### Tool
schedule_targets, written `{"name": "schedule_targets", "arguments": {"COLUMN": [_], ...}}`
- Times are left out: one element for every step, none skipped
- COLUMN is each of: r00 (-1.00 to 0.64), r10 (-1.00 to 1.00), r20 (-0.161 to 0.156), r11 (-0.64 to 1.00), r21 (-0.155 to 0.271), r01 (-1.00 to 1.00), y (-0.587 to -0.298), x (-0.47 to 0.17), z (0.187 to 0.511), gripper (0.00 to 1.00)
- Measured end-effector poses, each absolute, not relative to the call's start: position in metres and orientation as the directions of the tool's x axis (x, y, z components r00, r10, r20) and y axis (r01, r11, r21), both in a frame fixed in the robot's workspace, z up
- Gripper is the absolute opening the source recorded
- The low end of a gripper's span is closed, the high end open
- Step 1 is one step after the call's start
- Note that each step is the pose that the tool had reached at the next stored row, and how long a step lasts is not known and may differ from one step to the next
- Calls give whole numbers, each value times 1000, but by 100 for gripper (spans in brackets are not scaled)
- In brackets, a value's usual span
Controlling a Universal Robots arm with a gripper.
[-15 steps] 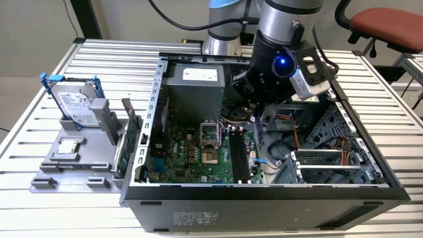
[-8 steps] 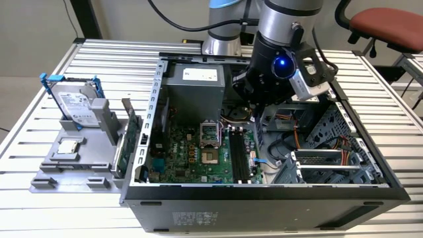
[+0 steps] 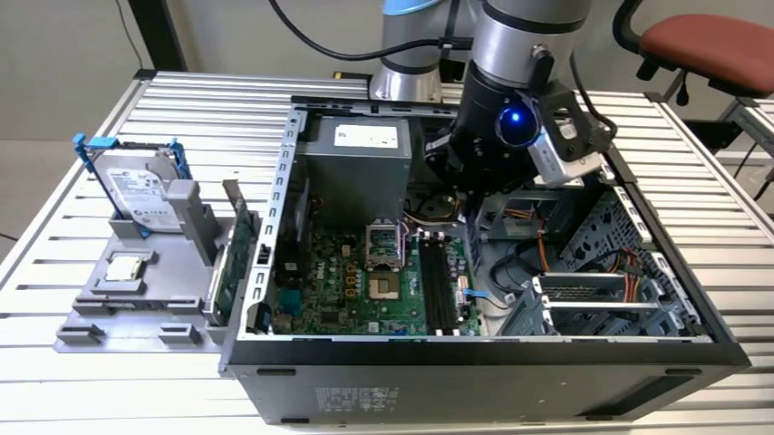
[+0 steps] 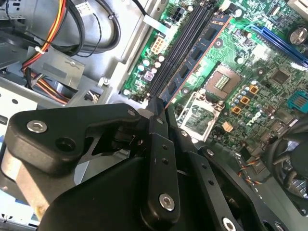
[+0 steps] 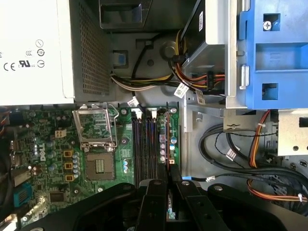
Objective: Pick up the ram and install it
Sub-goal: 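Insert the ram into the slot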
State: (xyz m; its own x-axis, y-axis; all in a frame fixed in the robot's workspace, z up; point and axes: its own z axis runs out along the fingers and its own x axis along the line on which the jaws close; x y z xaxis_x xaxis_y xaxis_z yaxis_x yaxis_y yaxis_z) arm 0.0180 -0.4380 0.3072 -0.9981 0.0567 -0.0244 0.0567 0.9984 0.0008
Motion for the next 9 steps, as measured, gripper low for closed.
{"name": "schedule_targets", "arguments": {"r00": [-998, -998, -998, -998, -998, -998, -998, -998, -998], "r10": [57, 57, 57, 57, 57, 57, 57, 57, 57], "r20": [-24, -24, -24, -24, -24, -24, -24, -24, -24], "r11": [998, 998, 998, 998, 998, 998, 998, 998, 998], "r21": [1, 1, 1, 1, 1, 1, 1, 1, 1], "r01": [57, 57, 57, 57, 57, 57, 57, 57, 57], "y": [-438, -438, -438, -438, -438, -438, -438, -438, -438], "x": [18, 18, 18, 18, 18, 18, 18, 18, 18], "z": [307, 306, 305, 304, 303, 302, 301, 300, 299], "gripper": [0, 0, 0, 0, 0, 0, 0, 0, 0]}}
